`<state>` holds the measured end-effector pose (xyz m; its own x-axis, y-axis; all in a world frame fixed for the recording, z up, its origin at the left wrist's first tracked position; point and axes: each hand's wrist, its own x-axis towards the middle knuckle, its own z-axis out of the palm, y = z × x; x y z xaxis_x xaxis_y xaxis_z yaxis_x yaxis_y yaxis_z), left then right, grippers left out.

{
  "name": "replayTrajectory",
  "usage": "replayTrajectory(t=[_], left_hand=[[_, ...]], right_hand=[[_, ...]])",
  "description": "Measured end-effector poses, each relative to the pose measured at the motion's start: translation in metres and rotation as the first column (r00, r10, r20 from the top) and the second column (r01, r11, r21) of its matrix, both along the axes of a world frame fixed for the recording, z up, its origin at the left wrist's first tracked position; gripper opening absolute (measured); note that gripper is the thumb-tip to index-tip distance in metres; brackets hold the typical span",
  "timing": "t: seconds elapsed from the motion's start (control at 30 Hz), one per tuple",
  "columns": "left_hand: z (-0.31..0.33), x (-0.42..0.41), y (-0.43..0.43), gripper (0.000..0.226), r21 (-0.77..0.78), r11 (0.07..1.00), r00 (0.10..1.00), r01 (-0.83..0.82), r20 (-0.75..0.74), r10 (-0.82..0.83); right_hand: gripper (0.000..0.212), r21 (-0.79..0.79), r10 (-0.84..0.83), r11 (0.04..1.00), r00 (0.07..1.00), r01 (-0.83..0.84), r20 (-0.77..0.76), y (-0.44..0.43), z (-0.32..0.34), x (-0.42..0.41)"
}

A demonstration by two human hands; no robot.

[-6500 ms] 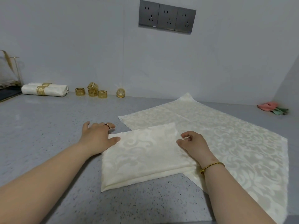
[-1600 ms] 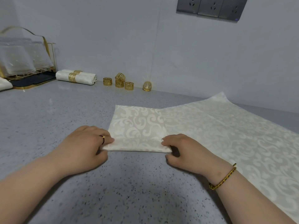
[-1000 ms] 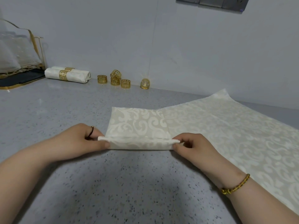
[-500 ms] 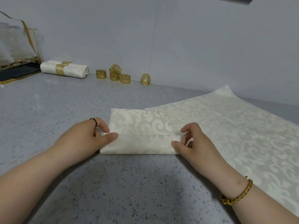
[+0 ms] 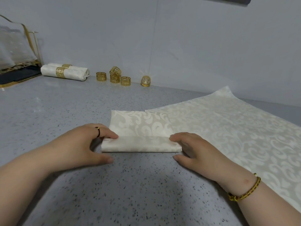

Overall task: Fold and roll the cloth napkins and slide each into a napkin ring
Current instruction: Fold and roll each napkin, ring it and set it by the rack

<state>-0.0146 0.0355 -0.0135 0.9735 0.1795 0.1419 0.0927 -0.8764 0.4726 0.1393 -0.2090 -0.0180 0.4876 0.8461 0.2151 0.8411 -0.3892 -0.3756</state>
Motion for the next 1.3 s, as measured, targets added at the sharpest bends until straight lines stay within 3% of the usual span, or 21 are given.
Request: replayTrajectory(t=[0.07, 0.17, 0.33, 0.4, 0.43, 0.47, 0.6, 0.73, 0.87, 0.97, 1.0, 1.07, 1.1, 1.17, 1.3], left_hand=[[-0.003, 0.004, -0.003, 0.044, 0.065, 0.998, 1.0, -0.021, 0.025, 0.019], [-0.004, 0.005, -0.005, 0.036, 0.062, 0.994, 0.993, -0.086, 0.086, 0.081], [0.0, 0.003, 0.002, 0.015, -0.286, 0.948, 0.977, -0.141, 0.116, 0.18], [-0.001, 0.005, 0.002, 0.02, -0.378, 0.914, 0.979, -0.146, 0.081, 0.189], [-0.002, 0.006, 0.001, 0.01, -0.392, 0.905, 0.976, -0.168, 0.063, 0.209], [-0.003, 0.008, 0.0, 0.003, -0.382, 0.906, 0.974, -0.183, 0.054, 0.22], [-0.008, 0.014, -0.005, 0.007, -0.299, 0.928, 0.959, -0.22, 0.109, 0.263], [-0.008, 0.013, -0.009, 0.021, -0.174, 0.948, 0.935, -0.266, 0.192, 0.298], [-0.004, 0.013, -0.012, 0.034, 0.026, 0.99, 0.958, -0.141, 0.255, 0.129], [-0.002, 0.01, -0.011, 0.009, 0.088, 0.995, 0.984, -0.055, 0.171, 0.039], [-0.001, 0.008, -0.008, 0.014, 0.074, 0.996, 0.99, -0.039, 0.141, 0.028], [-0.002, 0.004, -0.003, 0.063, 0.07, 0.998, 0.995, -0.009, 0.104, 0.001], [-0.002, 0.004, -0.001, 0.076, 0.098, 0.995, 0.998, -0.01, 0.057, 0.005], [-0.001, 0.004, -0.003, 0.086, 0.147, 0.989, 1.0, 0.007, -0.015, -0.005], [-0.004, 0.008, -0.005, 0.054, 0.262, 0.963, 0.998, -0.067, 0.01, 0.067]], right_hand=[[0.043, 0.024, -0.03, 0.999, 1.0, 0.03, -0.006, 0.004, -0.003, -0.001], [0.034, 0.057, -0.091, 0.994, 0.994, 0.095, -0.057, 0.006, -0.001, -0.002], [0.013, 0.164, -0.119, 0.971, 0.949, 0.172, -0.292, 0.004, 0.005, -0.006], [0.012, 0.194, -0.122, 0.96, 0.924, 0.202, -0.363, 0.005, 0.005, -0.007], [0.011, 0.207, -0.126, 0.954, 0.915, 0.218, -0.383, 0.006, 0.004, -0.007], [0.009, 0.218, -0.132, 0.948, 0.909, 0.232, -0.394, 0.007, 0.004, -0.007], [0.017, 0.235, -0.177, 0.933, 0.915, 0.274, -0.364, 0.014, -0.003, -0.007], [0.025, 0.252, -0.23, 0.923, 0.942, 0.291, -0.244, 0.016, -0.005, -0.008], [0.023, 0.303, -0.138, 0.943, 0.99, 0.141, -0.029, 0.015, -0.002, -0.009], [0.014, 0.253, -0.076, 0.965, 0.997, 0.073, 0.003, 0.011, 0.0, -0.007], [0.012, 0.239, -0.058, 0.969, 0.998, 0.06, -0.018, 0.009, 0.001, -0.007], [0.016, 0.22, -0.012, 0.975, 0.999, 0.02, -0.041, 0.006, 0.003, -0.006], [0.02, 0.205, 0.011, 0.979, 0.999, -0.002, -0.042, 0.005, 0.004, -0.006], [0.03, 0.162, 0.045, 0.986, 0.997, -0.035, -0.059, 0.005, 0.003, -0.006], [0.043, 0.1, 0.074, 0.993, 0.995, -0.067, -0.065, 0.006, 0.0, -0.005]])
